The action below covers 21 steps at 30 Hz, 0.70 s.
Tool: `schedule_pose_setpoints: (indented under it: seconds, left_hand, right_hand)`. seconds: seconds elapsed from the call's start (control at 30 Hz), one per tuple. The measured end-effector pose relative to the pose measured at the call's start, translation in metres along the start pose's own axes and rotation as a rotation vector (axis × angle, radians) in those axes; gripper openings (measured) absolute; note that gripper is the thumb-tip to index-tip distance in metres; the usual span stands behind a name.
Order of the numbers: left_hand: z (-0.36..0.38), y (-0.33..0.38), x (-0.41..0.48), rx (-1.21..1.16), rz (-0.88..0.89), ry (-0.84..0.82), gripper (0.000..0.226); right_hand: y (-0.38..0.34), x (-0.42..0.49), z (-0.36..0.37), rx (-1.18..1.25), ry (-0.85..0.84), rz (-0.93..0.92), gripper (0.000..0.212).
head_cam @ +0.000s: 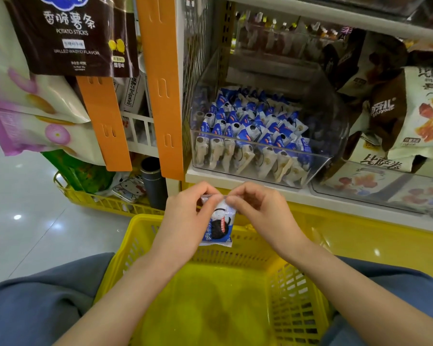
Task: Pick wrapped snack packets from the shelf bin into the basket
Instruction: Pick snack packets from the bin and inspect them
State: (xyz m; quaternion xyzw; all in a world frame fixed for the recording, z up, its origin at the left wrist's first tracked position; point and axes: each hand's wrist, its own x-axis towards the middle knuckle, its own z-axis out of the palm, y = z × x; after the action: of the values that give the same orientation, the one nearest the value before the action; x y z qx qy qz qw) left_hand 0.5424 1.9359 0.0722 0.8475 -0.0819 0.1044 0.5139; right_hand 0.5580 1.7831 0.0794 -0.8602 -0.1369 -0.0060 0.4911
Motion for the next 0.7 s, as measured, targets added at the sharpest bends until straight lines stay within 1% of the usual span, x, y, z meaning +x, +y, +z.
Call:
schedule_pose_setpoints:
  seconds: [0.07, 0.1, 0.23, 0.3, 0.33, 0.37, 0.43, 0.47, 0.53, 0.6, 0.67, 0.7]
  left_hand:
    - [0.002, -0.002, 0.0, -0.006, -0.037, -0.026, 0.015]
    - [0.003, -0.003, 0.001, -0.019, -0.06, -0.038, 0.017]
    - [0.003, -0.004, 0.004, -0.158, -0.172, -0.084, 0.019]
    - [0.003, -0.003, 0.006, -0.204, -0.225, -0.12, 0.013]
    - [0.003, -0.003, 0.006, -0.235, -0.257, -0.141, 0.008]
    - [0.003, -0.002, 0.006, -0.277, -0.298, -0.16, 0.007]
    - [0.004, -0.002, 0.005, -0.342, -0.382, -0.189, 0.022]
    - [0.004, -0.001, 0.005, -0.339, -0.4, -0.19, 0.027]
    - [0.004, 0.001, 0.004, -0.362, -0.401, -0.144, 0.028]
    - [0.003, 0.001, 0.005, -0.459, -0.408, -0.049, 0.025]
    - [0.001, 0.0, 0.007, -0.535, -0.419, 0.051, 0.016]
    - [0.0, 0.001, 0.008, -0.56, -0.418, 0.096, 0.011]
  right_hand:
    - [0.001, -0.003, -0.001, -0.24, 0.009, -0.15, 0.007]
    - [0.002, -0.004, -0.002, -0.304, 0.009, -0.199, 0.009]
    - [0.001, -0.004, -0.005, -0.486, 0.025, -0.37, 0.01]
    - [0.002, -0.003, -0.007, -0.568, 0.027, -0.433, 0.009]
    - [0.002, -0.003, -0.008, -0.56, 0.029, -0.42, 0.008]
    - [0.002, -0.003, -0.009, -0.504, 0.042, -0.37, 0.006]
    - [0.003, 0.001, -0.011, -0.297, 0.117, -0.203, 0.003]
    - [0.003, 0.003, -0.013, -0.198, 0.167, -0.111, 0.006]
    - [0.004, 0.009, -0.016, -0.018, 0.221, 0.075, 0.013]
    - [0.004, 0.011, -0.016, 0.207, 0.188, 0.236, 0.012]
    - [0.004, 0.009, -0.014, 0.414, 0.073, 0.365, 0.005]
    - [0.003, 0.008, -0.011, 0.451, -0.001, 0.407, 0.006]
